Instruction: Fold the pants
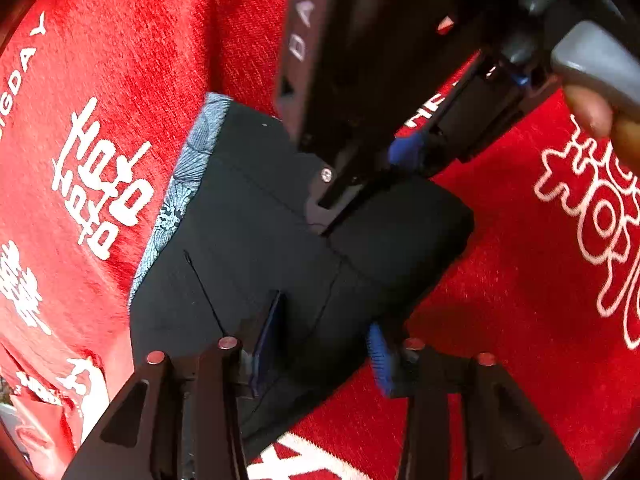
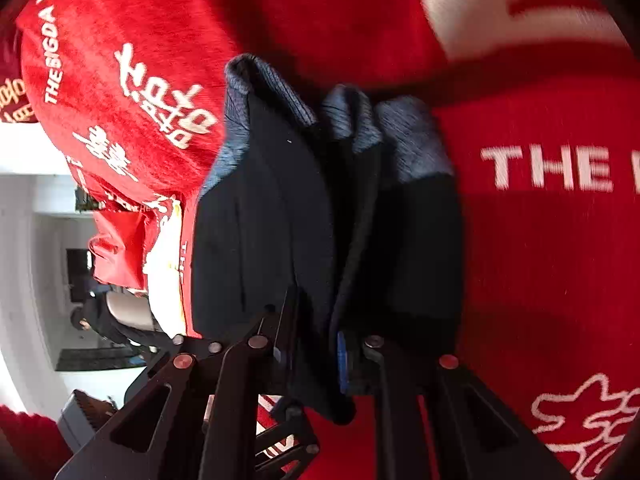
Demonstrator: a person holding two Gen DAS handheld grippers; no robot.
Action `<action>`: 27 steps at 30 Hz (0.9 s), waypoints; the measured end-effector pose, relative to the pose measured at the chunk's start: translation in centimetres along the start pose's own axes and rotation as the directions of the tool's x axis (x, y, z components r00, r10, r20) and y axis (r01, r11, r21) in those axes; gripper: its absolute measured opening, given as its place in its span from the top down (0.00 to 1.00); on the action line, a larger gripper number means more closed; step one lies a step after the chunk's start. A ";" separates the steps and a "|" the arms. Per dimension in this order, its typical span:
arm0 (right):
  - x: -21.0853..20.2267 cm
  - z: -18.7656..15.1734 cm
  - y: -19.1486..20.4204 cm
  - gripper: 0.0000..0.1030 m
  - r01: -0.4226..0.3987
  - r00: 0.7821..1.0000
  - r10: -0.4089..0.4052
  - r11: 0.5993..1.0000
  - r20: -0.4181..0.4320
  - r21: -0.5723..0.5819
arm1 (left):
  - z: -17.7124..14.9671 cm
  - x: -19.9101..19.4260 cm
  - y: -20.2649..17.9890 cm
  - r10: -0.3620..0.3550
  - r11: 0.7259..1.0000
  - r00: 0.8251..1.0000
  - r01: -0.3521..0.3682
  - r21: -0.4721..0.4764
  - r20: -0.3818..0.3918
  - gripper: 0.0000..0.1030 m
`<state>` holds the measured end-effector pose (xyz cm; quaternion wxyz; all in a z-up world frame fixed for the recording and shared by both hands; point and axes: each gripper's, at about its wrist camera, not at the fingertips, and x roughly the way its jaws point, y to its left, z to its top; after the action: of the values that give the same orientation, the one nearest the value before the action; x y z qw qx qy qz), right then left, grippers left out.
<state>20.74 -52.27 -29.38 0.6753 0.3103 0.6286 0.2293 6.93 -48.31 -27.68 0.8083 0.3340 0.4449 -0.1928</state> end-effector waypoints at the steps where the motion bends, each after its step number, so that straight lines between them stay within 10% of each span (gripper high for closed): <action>1: 0.1 -0.2 -0.1 0.84 0.007 1.000 -0.007 1.000 0.002 -0.001 | -0.1 -0.3 0.0 -0.024 1.000 1.000 0.024 -0.002 -0.009 0.35; 8: -0.5 -1.5 1.9 0.75 0.191 0.982 -0.191 0.981 0.000 -0.020 | -1.6 -3.6 6.9 -0.106 0.982 0.992 0.094 -0.164 -0.066 0.28; 13: -2.7 -2.1 5.8 0.68 0.382 0.924 -0.376 0.921 0.072 -0.079 | -3.3 -1.2 15.0 -0.196 0.890 0.963 0.096 -0.446 -0.185 0.28; 21: 0.4 -0.6 9.9 0.68 0.431 0.902 -0.418 0.887 0.110 -0.164 | -5.5 3.3 19.0 -0.234 0.808 0.932 0.028 -0.589 -0.277 0.22; 27: 3.6 -1.7 8.2 0.63 0.521 0.852 -0.521 0.834 0.053 -0.184 | -5.9 4.8 19.7 -0.219 0.795 0.940 0.017 -0.606 -0.260 0.10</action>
<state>20.12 -43.78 -26.10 0.7391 0.0612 0.6638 0.0964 17.98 -30.37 -26.77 0.7758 0.0610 0.6269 -0.0379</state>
